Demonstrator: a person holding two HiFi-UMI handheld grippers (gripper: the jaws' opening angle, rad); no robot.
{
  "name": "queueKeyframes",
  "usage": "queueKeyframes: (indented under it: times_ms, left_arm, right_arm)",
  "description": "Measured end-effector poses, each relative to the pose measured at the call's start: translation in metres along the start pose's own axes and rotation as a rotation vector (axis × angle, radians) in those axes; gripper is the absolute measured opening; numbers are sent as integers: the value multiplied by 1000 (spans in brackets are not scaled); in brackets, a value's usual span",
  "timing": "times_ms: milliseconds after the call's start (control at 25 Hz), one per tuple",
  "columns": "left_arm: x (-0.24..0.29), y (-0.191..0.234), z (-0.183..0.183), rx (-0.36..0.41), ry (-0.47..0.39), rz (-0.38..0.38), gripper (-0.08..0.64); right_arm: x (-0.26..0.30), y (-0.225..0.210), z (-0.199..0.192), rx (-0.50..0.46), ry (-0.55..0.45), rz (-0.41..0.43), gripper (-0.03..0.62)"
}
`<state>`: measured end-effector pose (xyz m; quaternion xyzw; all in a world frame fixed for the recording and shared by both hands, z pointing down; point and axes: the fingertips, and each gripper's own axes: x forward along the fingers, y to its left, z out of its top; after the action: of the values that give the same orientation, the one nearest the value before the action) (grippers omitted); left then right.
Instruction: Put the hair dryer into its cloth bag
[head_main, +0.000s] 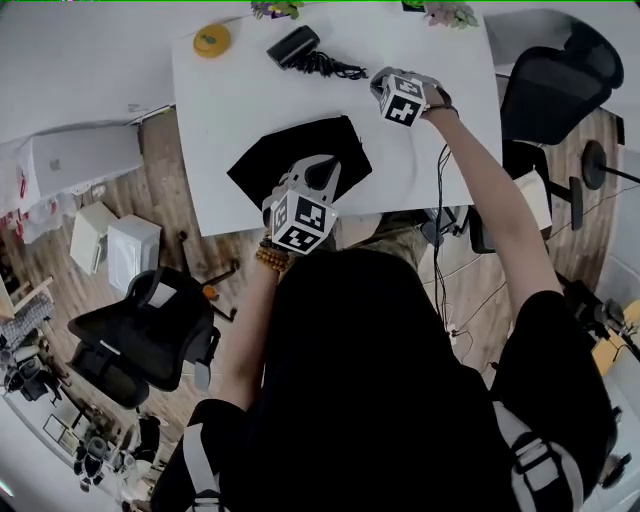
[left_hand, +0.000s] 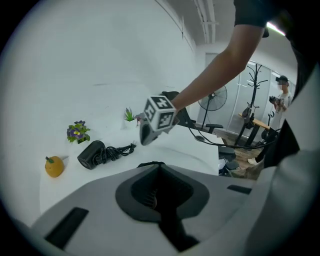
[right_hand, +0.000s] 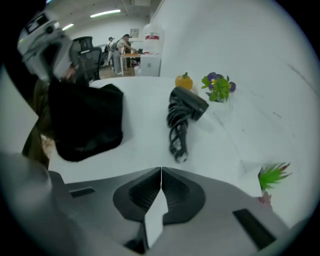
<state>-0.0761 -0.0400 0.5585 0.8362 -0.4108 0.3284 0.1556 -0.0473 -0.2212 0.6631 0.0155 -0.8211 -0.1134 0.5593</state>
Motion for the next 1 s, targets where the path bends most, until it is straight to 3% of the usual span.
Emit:
queueKeyframes:
  times_ms: [120, 240, 280, 320, 400, 520, 640, 720, 800, 920, 1000]
  left_arm:
    - [-4, 0, -1, 27, 7, -36, 28]
    - [-6, -1, -1, -9, 5, -63, 28]
    - [-5, -1, -1, -28, 7, -68, 28]
    - [-3, -1, 0, -46, 8, -72, 28]
    - [2, 0, 4, -68, 7, -69, 28]
    - [3, 4, 11, -91, -5, -47, 28]
    - [0, 2, 13, -109, -14, -32, 28]
    - [0, -1, 13, -80, -9, -24, 28]
    - [5, -3, 9, -2, 20, -18, 29]
    - [32, -4, -8, 70, 85, -31, 41]
    - [57, -4, -17, 59, 121, -46, 134]
  right_arm:
    - [-28, 44, -58, -41, 50, 55, 33]
    - [-47, 59, -84, 62, 10, 63, 47]
    - [-47, 56, -81, 98, -11, 50, 98]
    - [-44, 48, -74, 125, -31, 34, 207]
    - [-32, 25, -49, 153, -77, -2, 249]
    - [-12, -11, -4, 167, -134, -43, 249]
    - [9, -23, 24, 160, -110, -43, 248]
    - [19, -26, 25, 141, -62, -73, 215]
    - [20, -29, 22, 136, -38, -117, 119]
    - [15, -21, 16, 159, -37, -104, 117]
    - [9, -9, 8, 169, -24, -86, 117]
